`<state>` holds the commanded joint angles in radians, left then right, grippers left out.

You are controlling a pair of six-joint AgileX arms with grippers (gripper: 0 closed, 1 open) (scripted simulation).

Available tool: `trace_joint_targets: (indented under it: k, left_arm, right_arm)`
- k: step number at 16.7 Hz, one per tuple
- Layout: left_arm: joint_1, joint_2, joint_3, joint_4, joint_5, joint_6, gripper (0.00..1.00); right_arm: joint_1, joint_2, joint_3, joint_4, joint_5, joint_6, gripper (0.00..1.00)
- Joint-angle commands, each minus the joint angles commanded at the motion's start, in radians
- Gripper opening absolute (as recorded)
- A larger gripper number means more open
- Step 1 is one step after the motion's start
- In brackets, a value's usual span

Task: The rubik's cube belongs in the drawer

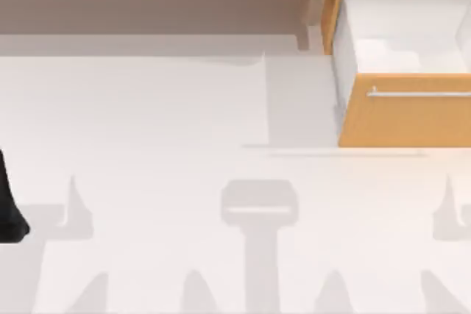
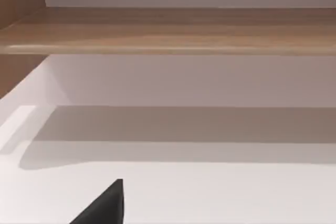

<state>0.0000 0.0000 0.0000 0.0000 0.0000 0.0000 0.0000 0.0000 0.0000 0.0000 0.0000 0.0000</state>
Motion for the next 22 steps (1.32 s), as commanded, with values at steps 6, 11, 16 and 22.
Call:
trace_joint_targets:
  k: [6, 11, 16, 22]
  left_arm:
    - [0.000, 0.000, 0.000, 0.000, 0.000, 0.000, 1.00]
    - [0.000, 0.000, 0.000, 0.000, 0.000, 0.000, 1.00]
    - [0.000, 0.000, 0.000, 0.000, 0.000, 0.000, 1.00]
    - [0.000, 0.000, 0.000, 0.000, 0.000, 0.000, 1.00]
  right_arm:
    - [0.045, 0.091, 0.050, 0.034, 0.054, 0.022, 1.00]
    - [0.192, 0.438, 0.224, 0.138, 0.211, 0.082, 1.00]
    - [0.388, 0.954, 0.483, 0.274, 0.401, 0.142, 1.00]
    - [0.609, 1.546, 0.876, 0.455, 0.600, 0.173, 1.00]
